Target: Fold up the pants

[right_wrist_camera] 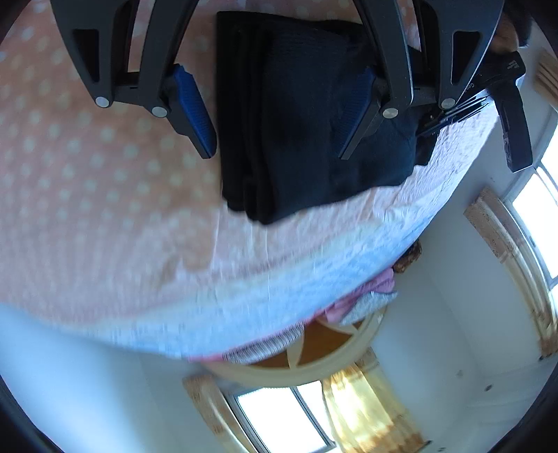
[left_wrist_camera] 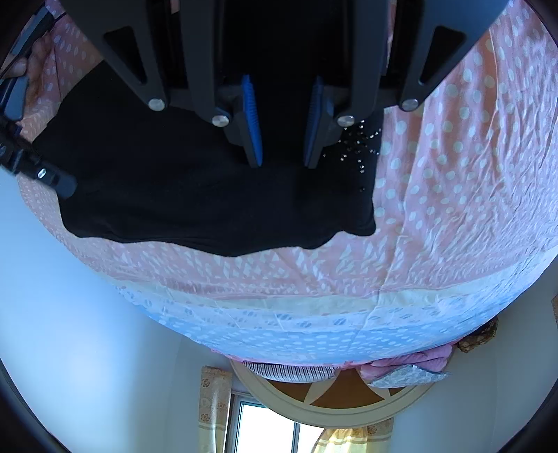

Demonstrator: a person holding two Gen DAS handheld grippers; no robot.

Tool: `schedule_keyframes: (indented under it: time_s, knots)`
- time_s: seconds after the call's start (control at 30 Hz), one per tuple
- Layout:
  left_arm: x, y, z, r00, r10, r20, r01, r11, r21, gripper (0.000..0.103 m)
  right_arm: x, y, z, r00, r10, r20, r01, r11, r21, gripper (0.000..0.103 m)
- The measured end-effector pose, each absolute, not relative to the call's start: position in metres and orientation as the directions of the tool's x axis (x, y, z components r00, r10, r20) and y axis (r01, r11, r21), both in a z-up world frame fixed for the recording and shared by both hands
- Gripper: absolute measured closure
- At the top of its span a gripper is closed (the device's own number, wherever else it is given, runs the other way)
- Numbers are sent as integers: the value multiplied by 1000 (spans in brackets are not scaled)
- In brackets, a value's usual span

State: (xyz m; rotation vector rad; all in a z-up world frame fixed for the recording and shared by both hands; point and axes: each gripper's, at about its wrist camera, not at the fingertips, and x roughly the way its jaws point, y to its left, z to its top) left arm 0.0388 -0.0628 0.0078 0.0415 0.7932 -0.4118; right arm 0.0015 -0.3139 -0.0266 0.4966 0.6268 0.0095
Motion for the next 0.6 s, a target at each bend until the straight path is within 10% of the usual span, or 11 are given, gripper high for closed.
schedule_keyframes:
  time_s: [0.37, 0.6]
  knots:
    - [36, -58, 9, 619, -363, -696, 384, 914, -134, 69, 5, -292, -31, 770, 114, -628, 111, 945, 308, 31]
    - [16, -37, 27, 680, -350, -644, 352, 927, -132, 14, 7, -286, -30, 772, 64, -632, 107, 968, 229, 32]
